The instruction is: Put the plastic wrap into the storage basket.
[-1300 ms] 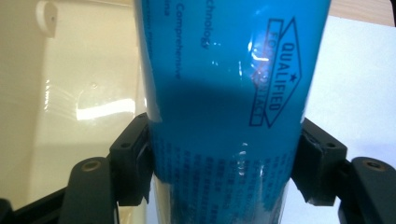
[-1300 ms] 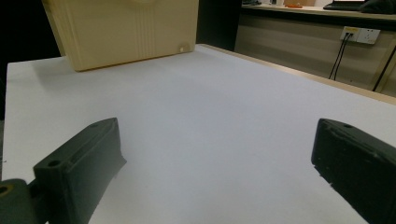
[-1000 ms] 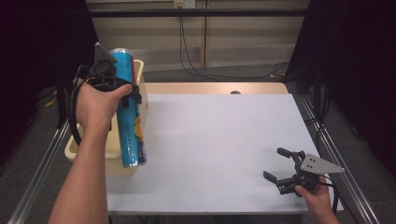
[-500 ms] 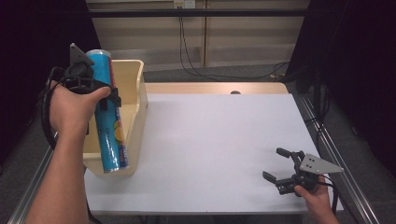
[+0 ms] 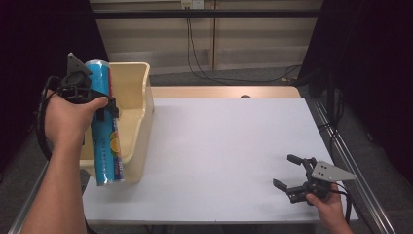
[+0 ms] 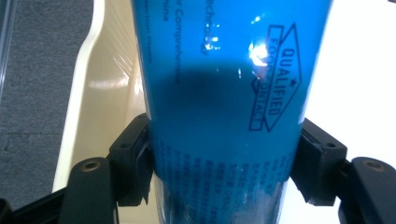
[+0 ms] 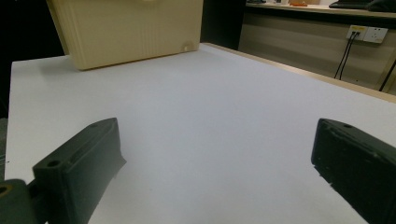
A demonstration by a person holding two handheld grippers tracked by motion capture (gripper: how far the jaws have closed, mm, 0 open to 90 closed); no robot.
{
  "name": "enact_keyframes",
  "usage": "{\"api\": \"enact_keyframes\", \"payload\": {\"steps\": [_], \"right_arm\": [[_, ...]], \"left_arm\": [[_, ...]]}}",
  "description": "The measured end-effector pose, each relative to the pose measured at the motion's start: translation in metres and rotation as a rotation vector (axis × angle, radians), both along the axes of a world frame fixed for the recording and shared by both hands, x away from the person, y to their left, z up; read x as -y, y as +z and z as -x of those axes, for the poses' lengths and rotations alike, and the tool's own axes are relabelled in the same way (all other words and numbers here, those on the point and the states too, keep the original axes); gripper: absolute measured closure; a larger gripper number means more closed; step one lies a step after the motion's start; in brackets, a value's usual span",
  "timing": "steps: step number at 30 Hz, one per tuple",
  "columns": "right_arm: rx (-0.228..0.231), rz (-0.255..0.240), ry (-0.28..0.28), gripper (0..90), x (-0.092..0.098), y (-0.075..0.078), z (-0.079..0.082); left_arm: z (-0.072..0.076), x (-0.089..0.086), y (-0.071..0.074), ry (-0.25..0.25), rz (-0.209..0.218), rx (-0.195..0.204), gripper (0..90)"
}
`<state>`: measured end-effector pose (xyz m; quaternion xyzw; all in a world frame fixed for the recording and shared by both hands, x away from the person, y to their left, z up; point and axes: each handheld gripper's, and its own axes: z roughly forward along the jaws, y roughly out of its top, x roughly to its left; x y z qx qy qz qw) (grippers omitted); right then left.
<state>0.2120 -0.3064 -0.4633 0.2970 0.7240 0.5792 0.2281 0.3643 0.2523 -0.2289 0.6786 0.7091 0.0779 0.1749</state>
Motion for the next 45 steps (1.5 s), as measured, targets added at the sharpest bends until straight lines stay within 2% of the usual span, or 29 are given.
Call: {"api": "enact_keyframes", "payload": {"steps": [7, 10, 16, 21, 33, 37, 39, 41, 45], "right_arm": [[-0.005, 0.000, 0.002, 1.3, 0.001, 0.000, 0.000], [0.001, 0.000, 0.004, 1.3, 0.001, 0.000, 0.000], [-0.003, -0.001, 0.003, 1.3, 0.001, 0.000, 0.000], [-0.005, -0.003, 0.003, 1.3, 0.002, 0.000, 0.000], [-0.007, 0.001, 0.006, 1.3, 0.002, 0.000, 0.001], [-0.007, 0.001, 0.008, 1.3, 0.002, 0.000, 0.001], [-0.006, 0.003, 0.006, 1.3, 0.003, 0.000, 0.001], [-0.008, 0.002, 0.003, 1.3, 0.003, 0.000, 0.001], [-0.007, 0.001, 0.002, 1.3, 0.004, 0.000, 0.001]], "left_arm": [[-0.004, 0.004, -0.009, 0.001, -0.010, -0.004, 32.3], [-0.006, 0.004, -0.013, -0.007, -0.017, -0.019, 32.2], [-0.010, 0.004, -0.020, -0.012, -0.025, -0.013, 32.2], [-0.011, 0.007, -0.028, -0.002, -0.018, -0.006, 32.2], [-0.014, 0.012, -0.043, -0.020, -0.023, -0.025, 32.0], [-0.016, 0.014, -0.047, -0.044, -0.039, -0.040, 32.0], [-0.016, 0.017, -0.048, -0.028, -0.037, -0.046, 32.0], [-0.017, 0.016, -0.048, -0.044, -0.043, -0.050, 32.0], [-0.017, 0.015, -0.049, -0.031, -0.027, -0.050, 32.0]]}}
